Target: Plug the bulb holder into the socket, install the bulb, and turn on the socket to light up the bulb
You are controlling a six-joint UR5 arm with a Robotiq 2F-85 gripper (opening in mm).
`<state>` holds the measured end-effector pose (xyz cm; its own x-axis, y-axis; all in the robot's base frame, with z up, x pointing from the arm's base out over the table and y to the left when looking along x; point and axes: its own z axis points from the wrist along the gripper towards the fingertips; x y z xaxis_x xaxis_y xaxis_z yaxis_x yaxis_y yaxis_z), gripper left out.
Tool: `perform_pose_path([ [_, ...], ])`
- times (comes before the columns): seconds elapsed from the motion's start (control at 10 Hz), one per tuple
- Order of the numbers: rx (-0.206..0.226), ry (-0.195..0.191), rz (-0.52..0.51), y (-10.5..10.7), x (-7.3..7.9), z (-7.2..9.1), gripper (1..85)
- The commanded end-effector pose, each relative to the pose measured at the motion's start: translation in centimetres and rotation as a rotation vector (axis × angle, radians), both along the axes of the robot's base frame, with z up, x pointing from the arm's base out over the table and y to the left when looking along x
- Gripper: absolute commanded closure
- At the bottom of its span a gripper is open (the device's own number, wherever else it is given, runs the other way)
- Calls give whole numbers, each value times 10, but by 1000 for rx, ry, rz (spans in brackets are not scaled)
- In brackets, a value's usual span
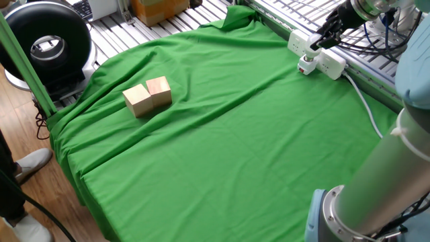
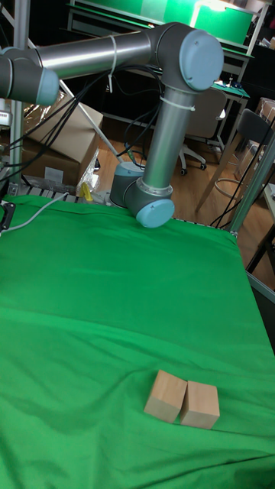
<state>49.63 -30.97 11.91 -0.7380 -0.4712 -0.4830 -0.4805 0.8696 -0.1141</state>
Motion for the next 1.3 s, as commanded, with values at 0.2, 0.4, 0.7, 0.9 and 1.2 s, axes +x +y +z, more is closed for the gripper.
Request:
perform_pose_path([
  [0.2, 8, -1, -3, 0, 1, 0, 847],
  [0.4, 6, 7, -7, -1, 0, -2, 847],
  [0.7, 6, 14, -8, -2, 0, -5, 847],
  [0.9, -4, 18, -13, -5, 1, -7, 847],
  [1.2, -16, 24, -41, -9, 3, -8, 847],
])
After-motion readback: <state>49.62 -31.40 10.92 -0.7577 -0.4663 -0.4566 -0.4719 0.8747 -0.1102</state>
